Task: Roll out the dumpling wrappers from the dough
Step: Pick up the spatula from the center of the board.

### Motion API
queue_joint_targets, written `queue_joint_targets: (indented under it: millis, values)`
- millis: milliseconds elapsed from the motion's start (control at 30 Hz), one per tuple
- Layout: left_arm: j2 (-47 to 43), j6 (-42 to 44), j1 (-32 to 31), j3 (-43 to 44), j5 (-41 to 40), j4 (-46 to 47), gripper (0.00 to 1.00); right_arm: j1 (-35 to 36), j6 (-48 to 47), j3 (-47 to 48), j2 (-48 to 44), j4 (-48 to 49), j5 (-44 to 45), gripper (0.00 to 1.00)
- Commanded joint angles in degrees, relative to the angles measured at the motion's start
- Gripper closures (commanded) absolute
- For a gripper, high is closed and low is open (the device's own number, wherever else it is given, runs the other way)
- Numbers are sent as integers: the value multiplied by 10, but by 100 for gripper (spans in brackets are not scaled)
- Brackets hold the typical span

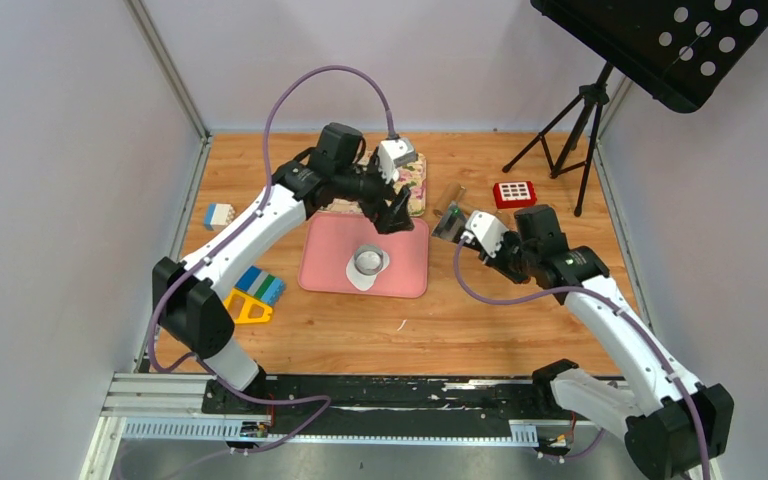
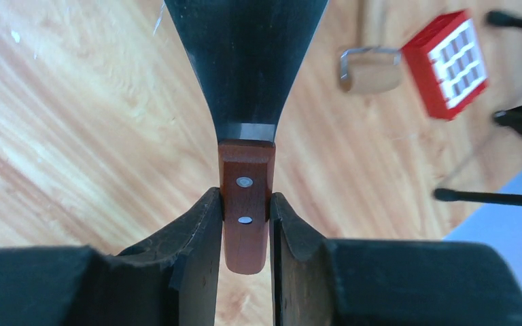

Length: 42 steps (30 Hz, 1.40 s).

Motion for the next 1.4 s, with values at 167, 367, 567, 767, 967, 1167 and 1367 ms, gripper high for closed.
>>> queue_joint_targets:
  millis: [167,367,567,767,967,1167,1367]
  values:
    - [22,-207,-4,15,242,96,0,6,-13,10,-29,87,-8,100]
    - [26,-234,-15,-15,226,128,0,35,-6,4,-48,113,-15,100]
    - [39,-231,-16,-11,210,123,0,78,4,8,-31,139,19,100]
    - [42,-228,-16,-11,211,122,10,122,15,31,-6,149,50,100]
    - [47,-212,-16,-13,191,108,70,140,21,49,3,150,80,100]
    - [53,-190,-16,-4,176,86,100,143,23,57,-4,150,86,89]
    - [30,-137,-6,33,166,38,100,129,47,46,-48,149,80,0]
